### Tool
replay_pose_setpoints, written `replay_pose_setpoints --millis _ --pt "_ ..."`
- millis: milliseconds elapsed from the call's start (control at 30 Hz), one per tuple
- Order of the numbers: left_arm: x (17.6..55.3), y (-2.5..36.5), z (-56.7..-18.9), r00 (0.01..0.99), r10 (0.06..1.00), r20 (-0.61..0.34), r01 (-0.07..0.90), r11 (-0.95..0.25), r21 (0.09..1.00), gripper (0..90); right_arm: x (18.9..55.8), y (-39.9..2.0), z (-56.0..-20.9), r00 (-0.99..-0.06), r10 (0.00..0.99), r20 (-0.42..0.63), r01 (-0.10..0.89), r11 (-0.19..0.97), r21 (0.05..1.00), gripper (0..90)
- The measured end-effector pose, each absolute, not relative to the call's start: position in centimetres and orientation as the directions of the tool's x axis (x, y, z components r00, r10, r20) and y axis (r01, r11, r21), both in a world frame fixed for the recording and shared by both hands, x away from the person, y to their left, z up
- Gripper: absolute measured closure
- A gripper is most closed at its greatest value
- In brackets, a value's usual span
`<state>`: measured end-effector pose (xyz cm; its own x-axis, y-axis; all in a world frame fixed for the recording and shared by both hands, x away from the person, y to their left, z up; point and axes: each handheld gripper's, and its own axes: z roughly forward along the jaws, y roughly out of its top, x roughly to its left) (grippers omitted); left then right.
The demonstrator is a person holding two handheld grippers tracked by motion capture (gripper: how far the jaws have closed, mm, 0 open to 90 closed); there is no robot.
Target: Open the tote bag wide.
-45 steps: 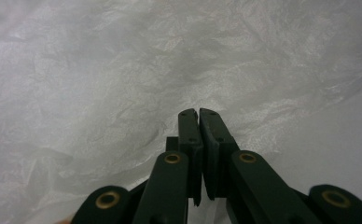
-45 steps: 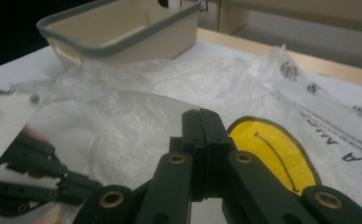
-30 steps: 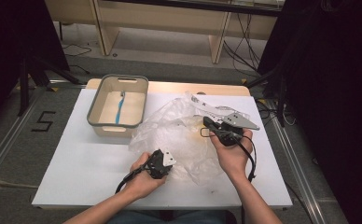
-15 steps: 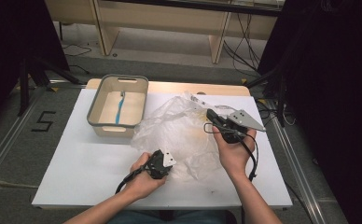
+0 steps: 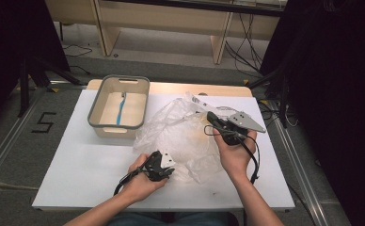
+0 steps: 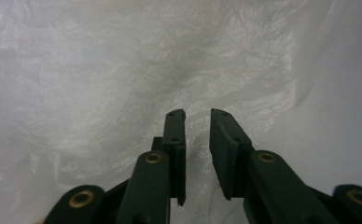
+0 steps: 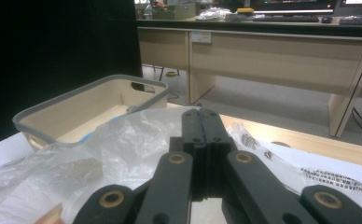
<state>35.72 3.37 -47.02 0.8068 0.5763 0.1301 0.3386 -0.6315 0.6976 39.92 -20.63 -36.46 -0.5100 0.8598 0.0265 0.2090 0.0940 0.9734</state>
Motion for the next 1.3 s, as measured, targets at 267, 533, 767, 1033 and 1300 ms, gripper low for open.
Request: replay_pose_setpoints --millis 267,533,767,1033,1300 --pt "34.5 5.5 -44.2 0.800 0.589 0.109 0.332 -0.588 0.738 45.4 39.9 -20.7 -36.5 -0.509 0.860 0.029 0.216 0.095 0.972 90.0" --pt "33.7 7.9 -42.9 0.791 0.608 0.065 0.357 -0.545 0.758 32.9 40.0 -20.7 -36.6 -0.508 0.861 0.028 0.220 0.098 0.971 90.0" --pt "33.9 9.4 -42.7 0.774 0.630 0.059 0.376 -0.532 0.758 30.4 40.0 -20.8 -36.6 -0.506 0.862 0.029 0.222 0.098 0.970 90.0" --pt "33.8 10.9 -42.1 0.757 0.652 0.042 0.395 -0.507 0.766 27.4 40.0 -20.6 -36.8 -0.509 0.860 0.028 0.228 0.104 0.968 90.0" --pt "34.0 12.6 -41.7 0.740 0.672 0.022 0.410 -0.478 0.777 25.2 40.0 -20.7 -36.8 -0.506 0.862 0.031 0.229 0.100 0.968 90.0"
